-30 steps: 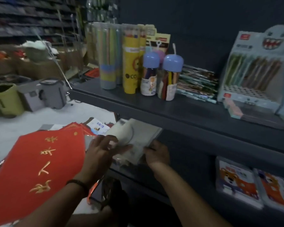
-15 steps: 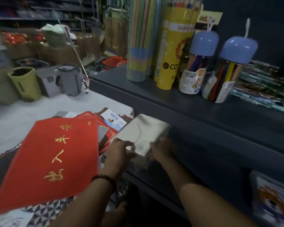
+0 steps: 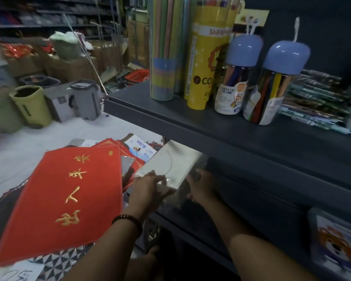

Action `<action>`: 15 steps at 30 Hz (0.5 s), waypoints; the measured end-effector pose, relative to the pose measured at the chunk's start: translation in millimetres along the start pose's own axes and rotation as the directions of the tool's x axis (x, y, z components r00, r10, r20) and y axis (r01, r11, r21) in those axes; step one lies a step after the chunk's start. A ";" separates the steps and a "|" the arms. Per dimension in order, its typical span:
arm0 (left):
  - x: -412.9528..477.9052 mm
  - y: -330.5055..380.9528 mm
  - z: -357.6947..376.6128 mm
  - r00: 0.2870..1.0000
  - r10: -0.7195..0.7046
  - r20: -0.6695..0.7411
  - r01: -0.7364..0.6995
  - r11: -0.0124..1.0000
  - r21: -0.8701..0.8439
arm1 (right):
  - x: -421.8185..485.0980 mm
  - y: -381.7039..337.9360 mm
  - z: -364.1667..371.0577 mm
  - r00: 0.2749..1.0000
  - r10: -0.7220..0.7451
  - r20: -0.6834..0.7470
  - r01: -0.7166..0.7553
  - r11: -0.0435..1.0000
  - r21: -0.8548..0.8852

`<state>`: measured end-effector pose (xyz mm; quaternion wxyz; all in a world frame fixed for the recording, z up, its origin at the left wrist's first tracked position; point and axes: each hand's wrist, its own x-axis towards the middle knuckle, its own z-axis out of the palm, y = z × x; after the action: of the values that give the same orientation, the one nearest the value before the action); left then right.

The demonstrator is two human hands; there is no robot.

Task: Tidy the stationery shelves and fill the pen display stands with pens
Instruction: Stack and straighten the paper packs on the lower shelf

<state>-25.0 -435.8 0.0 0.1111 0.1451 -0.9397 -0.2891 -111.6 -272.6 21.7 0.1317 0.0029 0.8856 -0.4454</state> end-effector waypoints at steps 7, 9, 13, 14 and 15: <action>-21.0 30.0 -2.1 0.999 0.053 0.013 -0.054 0.992 0.111 | -46.2 38.0 -53.3 0.986 -0.164 0.010 0.164 0.977 -0.133; -33.1 55.1 3.1 0.995 0.095 0.015 -0.096 0.990 0.103 | -68.3 49.0 -73.4 0.980 -0.201 -0.005 0.197 0.965 -0.171; -60.1 123.7 14.9 0.951 0.262 0.164 -0.280 0.955 0.097 | -109.7 74.3 -131.7 0.961 -0.277 -0.004 0.258 0.900 -0.352; -68.2 143.7 18.0 0.919 0.301 0.255 -0.337 0.935 0.112 | -117.1 84.1 -148.2 0.962 -0.273 0.010 0.258 0.896 -0.362; -76.6 165.0 21.2 0.880 0.349 0.322 -0.410 0.900 0.146 | -124.9 92.0 -165.7 0.963 -0.269 0.026 0.259 0.891 -0.372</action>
<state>5.9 -268.7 68.3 0.0121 -0.0755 -0.9809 -0.1786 -18.0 -72.2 72.9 0.0564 -0.1365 0.9476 -0.2832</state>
